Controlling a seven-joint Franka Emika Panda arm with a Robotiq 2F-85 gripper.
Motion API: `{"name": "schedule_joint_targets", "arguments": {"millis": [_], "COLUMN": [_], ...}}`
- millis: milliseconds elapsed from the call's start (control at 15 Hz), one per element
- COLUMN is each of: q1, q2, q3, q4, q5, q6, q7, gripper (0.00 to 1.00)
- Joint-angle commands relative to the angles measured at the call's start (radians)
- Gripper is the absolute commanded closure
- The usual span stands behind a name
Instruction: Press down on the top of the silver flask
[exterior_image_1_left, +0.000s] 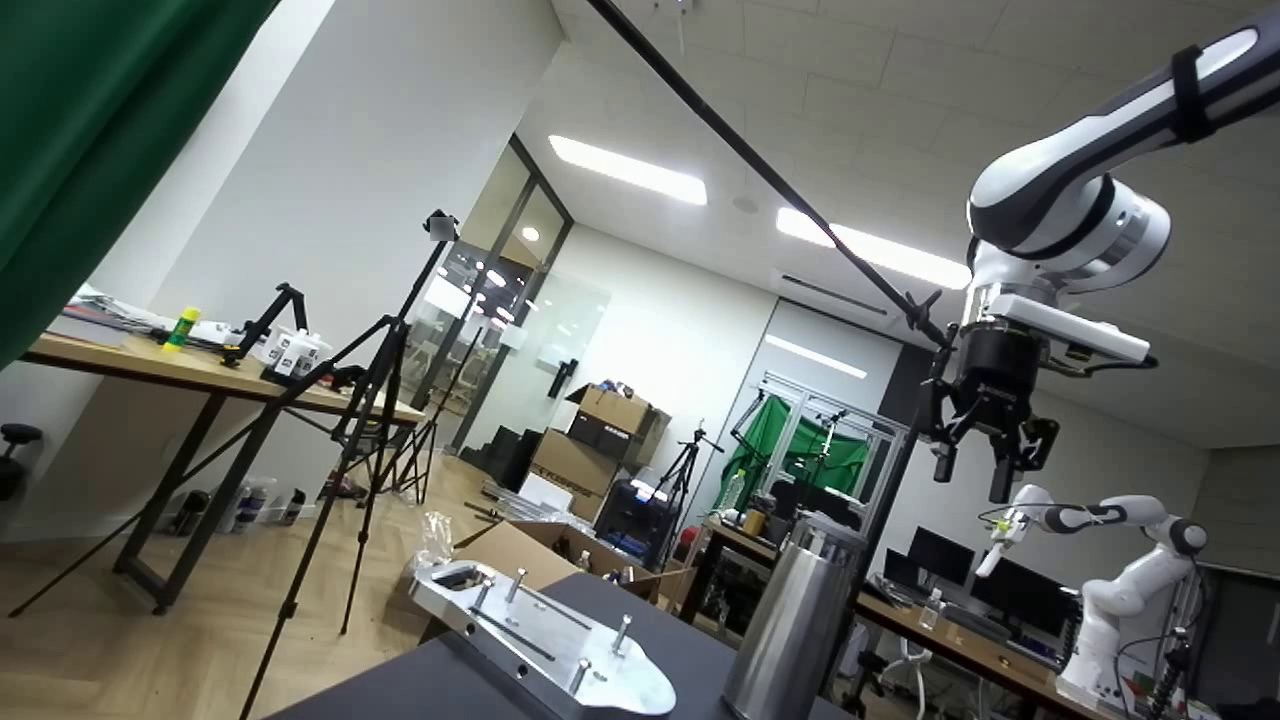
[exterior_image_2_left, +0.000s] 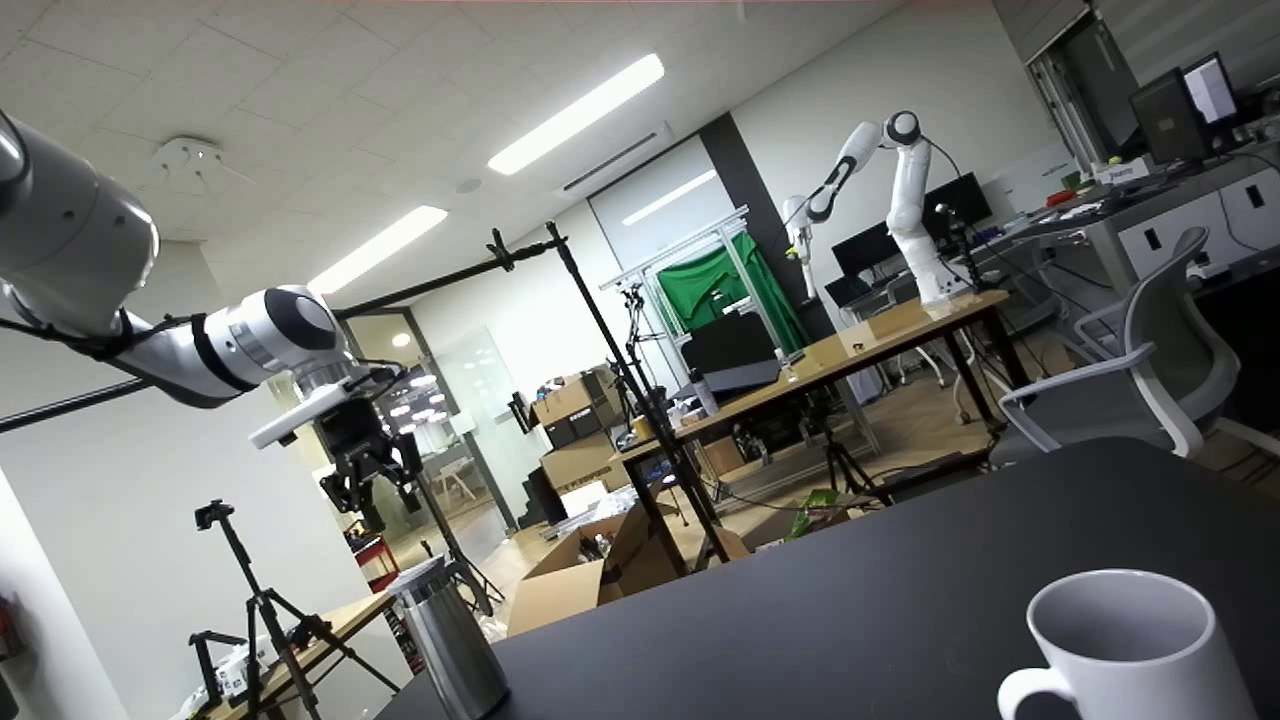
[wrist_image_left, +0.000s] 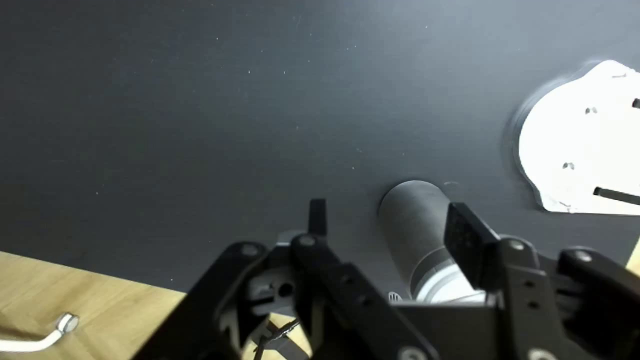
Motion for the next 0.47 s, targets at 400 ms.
{"name": "schedule_joint_targets", "arguments": {"millis": [400], "q1": [-0.015], "q2": [-0.003], "q3": [0.008], "q4": [0.007], "q5": [0.020], "q6": [-0.033], "q7": [0.005], "gripper": [0.07]}}
